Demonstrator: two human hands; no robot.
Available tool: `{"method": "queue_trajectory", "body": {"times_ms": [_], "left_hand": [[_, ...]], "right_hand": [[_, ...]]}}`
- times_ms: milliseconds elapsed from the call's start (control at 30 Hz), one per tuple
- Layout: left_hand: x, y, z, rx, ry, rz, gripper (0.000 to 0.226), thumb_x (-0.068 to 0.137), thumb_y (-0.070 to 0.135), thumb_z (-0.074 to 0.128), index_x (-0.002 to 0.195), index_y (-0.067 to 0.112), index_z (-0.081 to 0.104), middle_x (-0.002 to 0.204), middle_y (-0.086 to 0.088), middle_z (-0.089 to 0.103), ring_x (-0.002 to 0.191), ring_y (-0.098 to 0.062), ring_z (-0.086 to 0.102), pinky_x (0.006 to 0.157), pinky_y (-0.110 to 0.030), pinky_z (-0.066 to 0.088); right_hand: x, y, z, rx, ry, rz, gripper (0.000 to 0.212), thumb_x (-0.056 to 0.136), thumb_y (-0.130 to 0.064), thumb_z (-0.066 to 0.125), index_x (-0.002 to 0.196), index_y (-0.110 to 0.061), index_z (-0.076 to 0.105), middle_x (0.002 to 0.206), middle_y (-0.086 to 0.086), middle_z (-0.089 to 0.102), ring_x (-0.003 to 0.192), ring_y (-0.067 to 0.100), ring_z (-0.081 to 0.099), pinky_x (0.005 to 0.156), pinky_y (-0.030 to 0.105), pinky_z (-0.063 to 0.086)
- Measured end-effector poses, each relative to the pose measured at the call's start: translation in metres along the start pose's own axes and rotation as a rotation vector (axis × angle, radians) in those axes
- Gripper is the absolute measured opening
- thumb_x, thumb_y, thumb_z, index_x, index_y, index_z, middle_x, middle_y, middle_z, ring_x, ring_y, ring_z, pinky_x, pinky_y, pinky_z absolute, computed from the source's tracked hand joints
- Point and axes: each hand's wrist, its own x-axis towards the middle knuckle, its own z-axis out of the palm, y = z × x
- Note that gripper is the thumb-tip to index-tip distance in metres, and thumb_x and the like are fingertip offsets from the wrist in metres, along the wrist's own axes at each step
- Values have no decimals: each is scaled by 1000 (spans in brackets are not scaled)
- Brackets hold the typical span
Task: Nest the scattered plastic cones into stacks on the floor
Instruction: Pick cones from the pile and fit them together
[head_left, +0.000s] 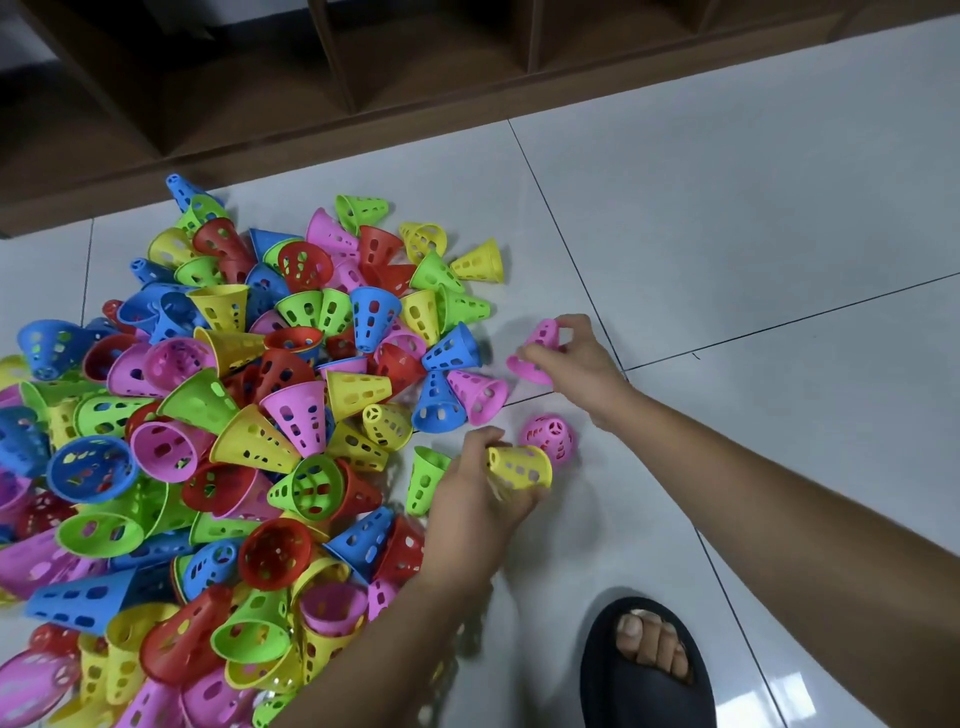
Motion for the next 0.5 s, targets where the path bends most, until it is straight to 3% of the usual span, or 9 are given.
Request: {"method": "queue_trajectory", "body": {"times_ms": [133, 267, 400, 500], "left_hand": [[19, 20, 1, 3, 37, 55, 68, 79, 43, 91, 131, 41, 48, 120, 15, 67, 100, -13, 67, 83, -33, 54], [33, 30, 18, 26, 26, 117, 69, 78, 41, 91, 134, 35, 51, 125, 8, 66, 112, -17, 61, 89, -38, 54], [43, 34, 38, 177, 50, 186, 65, 81, 47, 87, 133, 26, 55, 115, 5, 67, 109, -22, 58, 78, -30, 41], [44, 28, 42, 205, -32, 192, 62, 83, 41, 84, 134, 22, 55, 114, 2, 69, 109, -26, 61, 76, -34, 46]], "right_hand": [[-47, 18, -28, 95, 96, -108, 75, 83, -39, 86, 144, -39, 41, 113, -9, 67, 102, 9, 68, 86, 27, 51], [-86, 41, -49, 132, 189, -161, 75, 88, -32, 84, 147, -42, 40, 121, -7, 66, 105, 14, 69, 84, 24, 52], [-109, 47, -53, 92, 165, -244, 84, 86, -23, 88, 152, -39, 38, 123, -10, 64, 99, 8, 68, 80, 16, 54], [-115, 48, -45, 4, 101, -324, 90, 82, -19, 90, 153, -39, 39, 130, -17, 61, 112, 4, 63, 85, 13, 52]]}}
